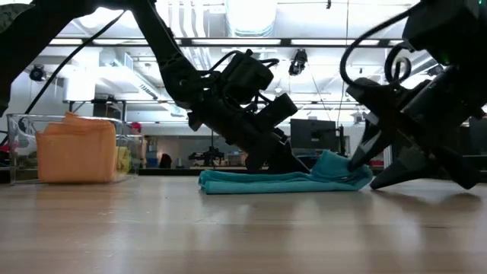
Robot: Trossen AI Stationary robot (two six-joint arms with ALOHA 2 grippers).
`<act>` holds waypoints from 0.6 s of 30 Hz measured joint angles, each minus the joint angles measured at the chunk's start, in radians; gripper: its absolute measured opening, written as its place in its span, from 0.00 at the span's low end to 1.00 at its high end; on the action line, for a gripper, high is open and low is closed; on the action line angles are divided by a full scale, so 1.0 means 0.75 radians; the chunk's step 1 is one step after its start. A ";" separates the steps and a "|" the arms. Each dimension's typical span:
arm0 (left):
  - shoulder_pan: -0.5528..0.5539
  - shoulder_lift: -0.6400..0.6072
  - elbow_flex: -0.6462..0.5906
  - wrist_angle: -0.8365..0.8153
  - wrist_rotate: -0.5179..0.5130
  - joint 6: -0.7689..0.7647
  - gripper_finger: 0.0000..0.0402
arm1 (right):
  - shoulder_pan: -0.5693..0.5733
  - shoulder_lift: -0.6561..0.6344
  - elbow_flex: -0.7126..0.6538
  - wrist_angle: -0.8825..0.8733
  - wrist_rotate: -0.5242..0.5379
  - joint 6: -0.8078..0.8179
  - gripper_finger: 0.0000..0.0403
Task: Roll microfiber towels into tight, uniform cylinder then place into a basket
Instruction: Roll the blue microfiber towel
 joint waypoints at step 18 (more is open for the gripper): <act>0.000 0.000 -0.003 0.001 0.000 0.000 0.00 | 0.007 -0.223 0.004 -0.062 -0.055 -0.340 0.48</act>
